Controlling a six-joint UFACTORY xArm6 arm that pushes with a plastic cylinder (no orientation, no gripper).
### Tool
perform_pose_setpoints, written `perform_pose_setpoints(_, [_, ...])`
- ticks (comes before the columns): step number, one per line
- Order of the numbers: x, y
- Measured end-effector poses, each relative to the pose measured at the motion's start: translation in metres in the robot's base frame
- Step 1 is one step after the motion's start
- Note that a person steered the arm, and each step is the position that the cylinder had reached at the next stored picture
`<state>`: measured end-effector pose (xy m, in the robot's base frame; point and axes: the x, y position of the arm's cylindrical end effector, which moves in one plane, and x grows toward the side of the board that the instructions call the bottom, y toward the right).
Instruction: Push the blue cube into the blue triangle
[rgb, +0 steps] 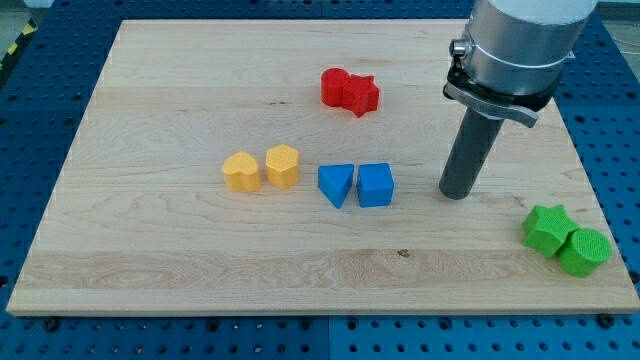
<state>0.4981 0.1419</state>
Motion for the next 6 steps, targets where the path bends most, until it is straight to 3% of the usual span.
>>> perform_pose_setpoints(6, [0.002,-0.071])
